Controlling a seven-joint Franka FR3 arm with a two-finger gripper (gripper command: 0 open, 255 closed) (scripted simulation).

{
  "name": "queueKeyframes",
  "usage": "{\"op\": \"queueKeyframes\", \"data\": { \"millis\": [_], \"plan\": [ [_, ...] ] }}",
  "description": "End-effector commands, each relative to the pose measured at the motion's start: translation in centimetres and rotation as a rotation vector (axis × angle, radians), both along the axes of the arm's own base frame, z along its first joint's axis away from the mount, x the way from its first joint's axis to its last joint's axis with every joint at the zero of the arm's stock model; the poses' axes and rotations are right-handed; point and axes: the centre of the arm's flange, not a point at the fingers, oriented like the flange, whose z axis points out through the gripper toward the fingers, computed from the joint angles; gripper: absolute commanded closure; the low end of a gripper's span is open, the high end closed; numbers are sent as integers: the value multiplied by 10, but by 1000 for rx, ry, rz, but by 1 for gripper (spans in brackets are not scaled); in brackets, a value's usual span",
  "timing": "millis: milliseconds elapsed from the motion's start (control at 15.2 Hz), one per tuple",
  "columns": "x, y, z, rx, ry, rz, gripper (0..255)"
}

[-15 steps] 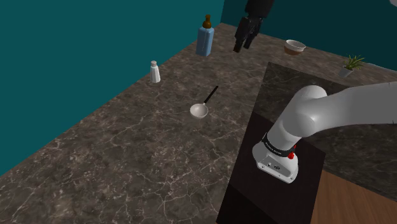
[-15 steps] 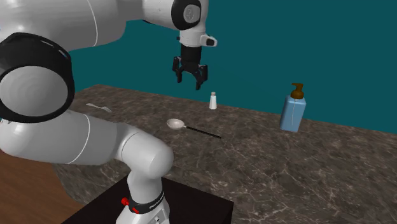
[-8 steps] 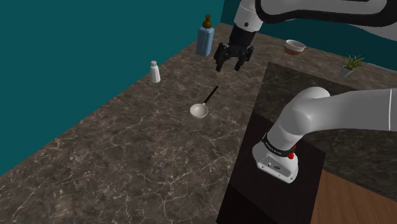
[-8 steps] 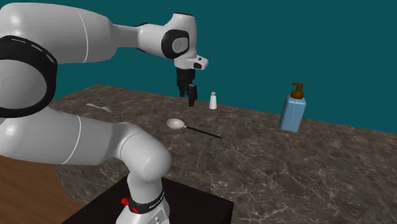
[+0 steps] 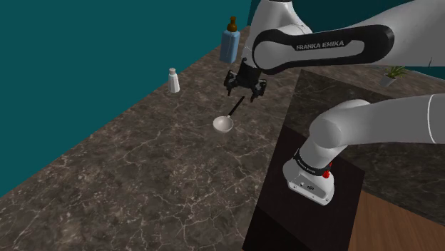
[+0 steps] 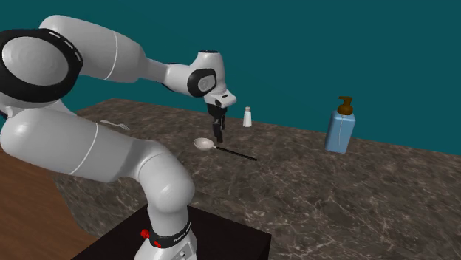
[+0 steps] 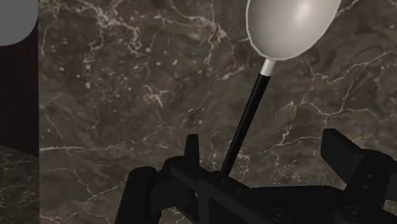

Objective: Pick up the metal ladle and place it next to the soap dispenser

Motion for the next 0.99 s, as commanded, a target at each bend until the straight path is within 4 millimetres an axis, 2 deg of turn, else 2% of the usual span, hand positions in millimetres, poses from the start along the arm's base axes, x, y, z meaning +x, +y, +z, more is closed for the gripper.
{"op": "queueKeyframes", "data": {
  "millis": [0, 132, 660, 924],
  "plan": [
    [8, 5, -25, -9, -8, -158, 0],
    [18, 6, -50, -19, -12, -305, 0],
    [24, 3, -91, -20, -12, -314, 0],
    [24, 3, -91, -20, -12, -314, 0]
  ]
}}
